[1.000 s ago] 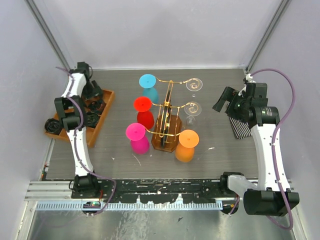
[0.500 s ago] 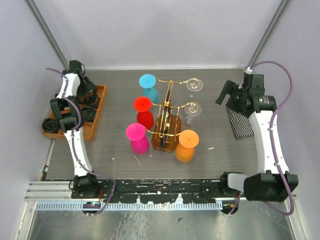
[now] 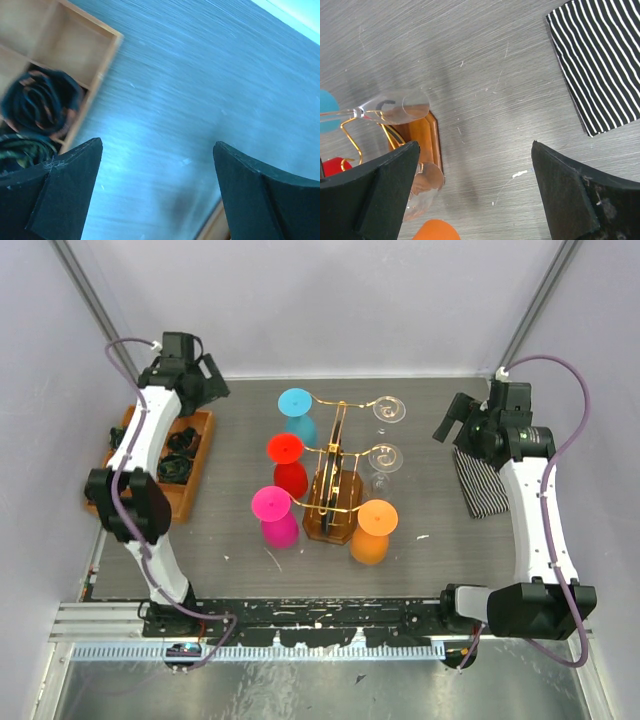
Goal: Take the wine glass off the wine glass rack
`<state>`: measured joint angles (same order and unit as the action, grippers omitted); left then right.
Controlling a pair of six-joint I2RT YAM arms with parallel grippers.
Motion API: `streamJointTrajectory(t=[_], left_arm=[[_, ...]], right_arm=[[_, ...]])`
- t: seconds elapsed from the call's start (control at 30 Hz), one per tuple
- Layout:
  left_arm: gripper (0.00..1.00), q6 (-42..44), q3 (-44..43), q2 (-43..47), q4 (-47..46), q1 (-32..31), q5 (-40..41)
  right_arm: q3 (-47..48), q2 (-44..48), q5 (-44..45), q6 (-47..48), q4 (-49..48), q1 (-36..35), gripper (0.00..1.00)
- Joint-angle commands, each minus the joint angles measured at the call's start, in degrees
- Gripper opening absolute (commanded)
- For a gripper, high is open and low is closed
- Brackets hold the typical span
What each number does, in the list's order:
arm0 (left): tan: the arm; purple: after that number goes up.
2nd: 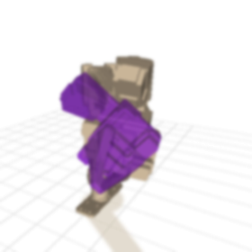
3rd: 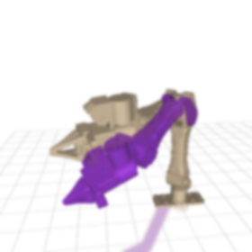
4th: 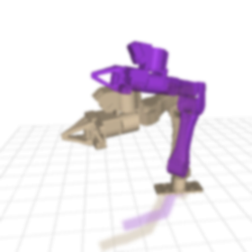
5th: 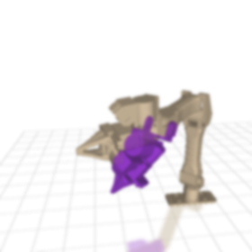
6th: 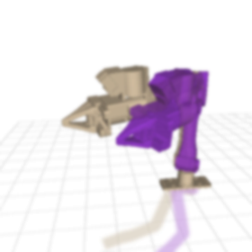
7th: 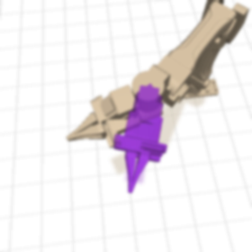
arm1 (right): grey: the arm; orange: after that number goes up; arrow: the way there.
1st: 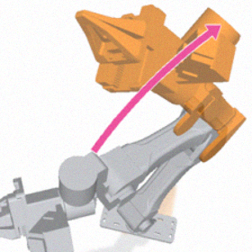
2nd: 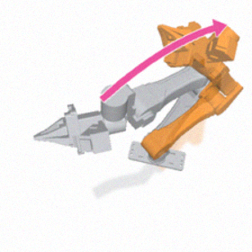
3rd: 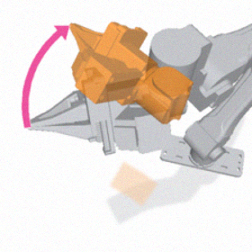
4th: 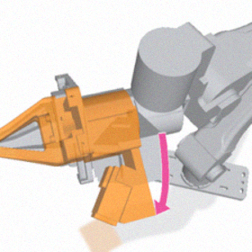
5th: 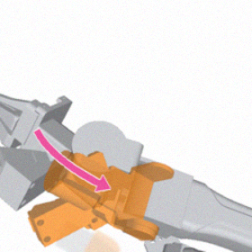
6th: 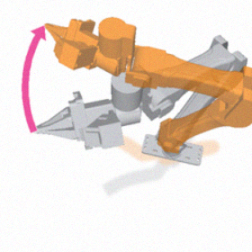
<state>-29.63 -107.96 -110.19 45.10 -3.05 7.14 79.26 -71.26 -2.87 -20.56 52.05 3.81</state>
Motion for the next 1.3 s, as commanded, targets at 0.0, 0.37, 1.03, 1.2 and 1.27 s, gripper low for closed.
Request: streamJointTrajectory(t=[0.0, 0.37, 1.03, 1.2, 1.27], left_arm=[[0.99, 1.6, 6.0, 10.2, 1.0, -4.2, -2.1], [0.99, -0.7, 16.6, 28.4, 6.7, -7.5, -13.4], [0.99, 1.3, 15.9, 36.0, 13.9, -7.7, -16.8], [0.99, 0.4, 16.8, 36.2, 13.9, -7.7, -17.2], [0.99, 0.2, 17.1, 36.3, 13.9, -7.7, -17.2]], right_arm=[[2.2, 1.8, -4.7, 0.0, -4.4, -0.1, 0.97], [3.1, -0.7, -22.5, -7.4, -14.3, 0.4, 0.84], [-4.0, -6.3, -38.8, -16.9, -32.5, 1.3, 0.56], [-5.0, -7.0, -40.5, -17.6, -34.6, 0.9, 0.52], [-5.2, -7.3, -41.1, -17.8, -35.2, 0.7, 0.51]])
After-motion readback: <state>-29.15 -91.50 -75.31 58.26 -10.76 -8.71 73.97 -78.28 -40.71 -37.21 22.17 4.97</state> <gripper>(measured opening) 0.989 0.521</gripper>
